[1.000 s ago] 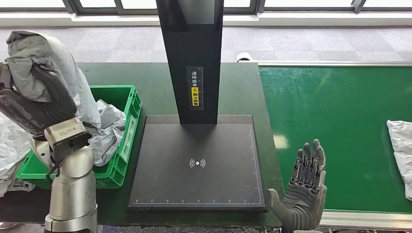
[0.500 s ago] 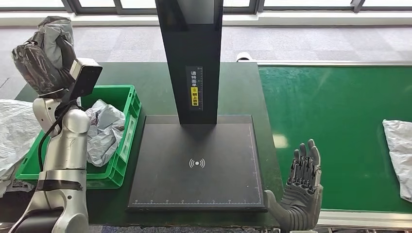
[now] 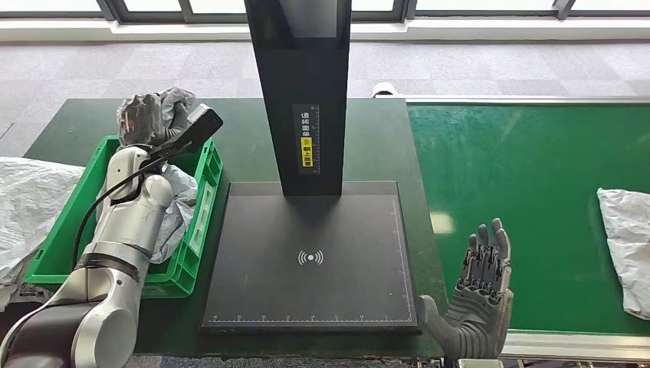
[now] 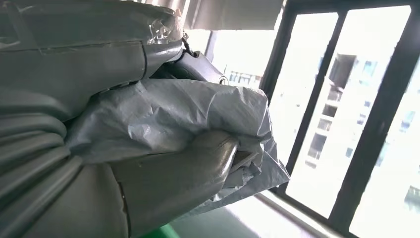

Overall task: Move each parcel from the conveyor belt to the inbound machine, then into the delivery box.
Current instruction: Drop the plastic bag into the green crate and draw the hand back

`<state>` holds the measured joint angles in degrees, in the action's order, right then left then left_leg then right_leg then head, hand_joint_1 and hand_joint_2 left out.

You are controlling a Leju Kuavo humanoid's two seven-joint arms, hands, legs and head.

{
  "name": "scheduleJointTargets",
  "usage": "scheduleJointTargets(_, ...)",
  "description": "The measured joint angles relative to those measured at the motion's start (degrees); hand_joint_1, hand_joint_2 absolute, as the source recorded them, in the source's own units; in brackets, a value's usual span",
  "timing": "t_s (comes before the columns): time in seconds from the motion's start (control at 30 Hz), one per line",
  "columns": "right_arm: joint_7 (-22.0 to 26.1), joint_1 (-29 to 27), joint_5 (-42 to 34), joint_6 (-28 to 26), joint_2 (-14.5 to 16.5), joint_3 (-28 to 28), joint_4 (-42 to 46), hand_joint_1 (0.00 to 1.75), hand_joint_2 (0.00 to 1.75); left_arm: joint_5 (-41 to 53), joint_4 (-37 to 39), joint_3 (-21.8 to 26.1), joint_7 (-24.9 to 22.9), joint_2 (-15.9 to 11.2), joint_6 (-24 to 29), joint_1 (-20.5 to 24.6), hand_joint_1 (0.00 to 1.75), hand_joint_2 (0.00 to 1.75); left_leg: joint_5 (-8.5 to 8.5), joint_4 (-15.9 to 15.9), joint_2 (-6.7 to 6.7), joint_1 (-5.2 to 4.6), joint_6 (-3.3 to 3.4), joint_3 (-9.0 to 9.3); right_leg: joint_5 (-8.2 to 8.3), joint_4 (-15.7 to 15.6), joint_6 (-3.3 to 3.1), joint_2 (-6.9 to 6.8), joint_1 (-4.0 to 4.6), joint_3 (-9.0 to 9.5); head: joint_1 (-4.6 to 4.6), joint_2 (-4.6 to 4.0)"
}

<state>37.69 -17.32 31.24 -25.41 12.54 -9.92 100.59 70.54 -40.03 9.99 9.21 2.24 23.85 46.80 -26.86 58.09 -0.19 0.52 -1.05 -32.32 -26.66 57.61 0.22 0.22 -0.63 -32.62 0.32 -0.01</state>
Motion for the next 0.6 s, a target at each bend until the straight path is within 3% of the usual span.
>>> scheduleJointTargets(0.1, -0.01, 0.54, -0.44, -0.80, -0.04, 0.00, -0.78, 0.00, 1.75, 0.23, 3.81, -0.51, 0.49, 0.80, -1.62, 0.13, 1.75, 1.75, 0.00, 0.01, 0.00, 0.00, 0.00, -0.04, 0.00, 0.00, 0.00, 0.00, 0.00, -0.02, 0.00, 0.01)
scheduleJointTargets(0.13, -0.01, 0.64, -0.52, -0.95, -0.06, 0.00, -1.00, 0.00, 1.75, 0.23, 4.63, -0.66, 0.58, 1.03, -1.81, 0.14, 1.48, 1.75, 0.00, 0.01, 0.00, 0.00, 0.00, -0.05, 0.00, 0.00, 0.00, 0.00, 0.00, -0.03, -0.01, 0.01)
scheduleJointTargets(0.2, 0.00, 0.78, -0.56, -1.18, -0.08, 0.00, -1.37, 0.00, 1.75, 0.23, 5.84, -0.93, 0.65, 1.40, -2.09, 0.18, 0.61, 1.75, 0.00, 0.01, -0.01, 0.00, 0.00, -0.08, 0.00, 0.00, 0.00, 0.00, 0.00, -0.06, 0.00, 0.01)
scheduleJointTargets(0.23, 0.00, 0.85, -0.57, -1.30, -0.10, 0.00, -1.53, 0.00, 1.75, 0.23, 6.27, -1.04, 0.73, 1.54, -2.29, 0.19, 0.17, 1.31, -0.01, 0.01, -0.01, 0.00, 0.00, -0.09, 0.00, 0.00, 0.00, 0.00, 0.01, -0.07, 0.00, 0.01)
scheduleJointTargets(0.27, 0.00, 0.91, -0.61, -1.46, -0.12, 0.00, -1.67, 0.00, 1.75, 0.23, 6.61, -1.11, 0.88, 1.66, -2.51, 0.20, 0.00, 0.87, -0.01, 0.01, 0.00, 0.00, 0.00, -0.09, 0.00, 0.00, 0.00, 0.00, 0.01, -0.08, 0.00, 0.01)
scheduleJointTargets(0.33, -0.04, 1.06, -0.83, -2.11, -0.25, -0.01, -1.96, 0.00, 1.75, 0.13, 6.93, -1.30, 1.24, 2.03, -2.81, 0.18, 0.00, 0.00, -0.01, 0.01, -0.01, 0.00, 0.00, -0.10, 0.00, 0.00, 0.00, 0.00, 0.02, -0.09, 0.00, 0.01)
scheduleJointTargets(0.6, -1.29, 2.07, -2.06, -4.94, -1.53, -1.27, -3.49, 0.00, 1.75, -5.55, 3.05, -1.55, 1.30, 3.28, -2.24, -0.71, 0.00, 0.00, 0.00, 0.01, -0.02, 0.00, 0.00, -0.13, 0.00, 0.00, 0.00, -0.01, 0.03, -0.08, 0.00, 0.00)
